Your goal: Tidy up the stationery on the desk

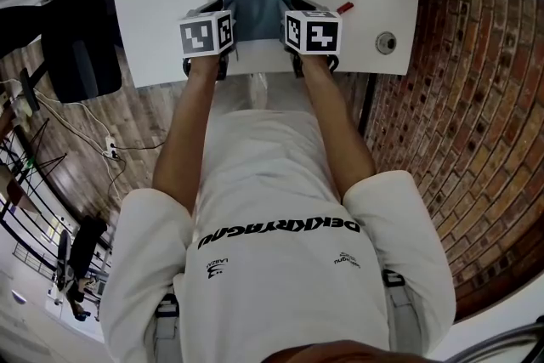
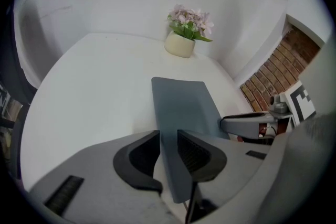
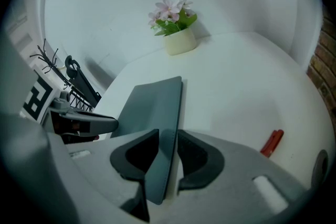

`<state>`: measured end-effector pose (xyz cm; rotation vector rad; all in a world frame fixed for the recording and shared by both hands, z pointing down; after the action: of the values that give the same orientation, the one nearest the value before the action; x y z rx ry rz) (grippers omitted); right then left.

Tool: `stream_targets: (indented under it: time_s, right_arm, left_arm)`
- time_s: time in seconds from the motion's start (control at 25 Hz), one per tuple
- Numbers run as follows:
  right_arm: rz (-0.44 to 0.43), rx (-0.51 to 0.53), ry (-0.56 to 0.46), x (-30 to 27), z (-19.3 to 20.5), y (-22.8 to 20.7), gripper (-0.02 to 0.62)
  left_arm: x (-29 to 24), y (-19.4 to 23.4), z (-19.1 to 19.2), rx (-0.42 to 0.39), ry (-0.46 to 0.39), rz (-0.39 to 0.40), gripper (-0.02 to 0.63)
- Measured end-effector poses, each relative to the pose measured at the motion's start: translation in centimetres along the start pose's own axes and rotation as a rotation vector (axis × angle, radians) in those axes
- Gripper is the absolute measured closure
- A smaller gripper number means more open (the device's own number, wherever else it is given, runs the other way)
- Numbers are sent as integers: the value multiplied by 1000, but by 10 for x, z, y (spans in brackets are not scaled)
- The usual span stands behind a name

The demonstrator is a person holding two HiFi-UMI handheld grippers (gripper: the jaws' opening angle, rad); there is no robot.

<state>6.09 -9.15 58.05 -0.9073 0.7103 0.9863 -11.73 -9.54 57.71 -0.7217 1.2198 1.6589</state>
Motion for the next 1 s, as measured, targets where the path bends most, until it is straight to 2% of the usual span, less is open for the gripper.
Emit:
stream_targets:
  time_s: [0.16,0.4,0.72,0.88,1.0]
  right_arm:
    - [6,-3,-62,20,-8,-3,486]
    - [49,7,-145,60,-21,-13,491]
    - [120,31,-194,100,-14,-33,495]
    - [166,143,-185,109,-4,-41,494]
    - [195,324,-150,115,-2,-44,492]
  left_arm:
    - [20,-8,-7,-44,-74,-19,540]
    - [47,-29,-18,-116,-203,4,598]
    - [77,-65,-24,-227,-353,65,607]
    - [95,-84,-21,-300,-423,119,607]
    - [108,-94,-17,-333,-440,150,607]
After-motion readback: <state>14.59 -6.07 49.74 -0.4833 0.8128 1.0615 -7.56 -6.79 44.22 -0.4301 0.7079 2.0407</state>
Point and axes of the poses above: the fingertips, and each gripper's own axes: x backward along the fingers, y to its left, z out of its underside, the point moved 7 cm from there along x, backward along the fingers, and after that the axes turned 6 degrees about x, right-handed, at the moved point
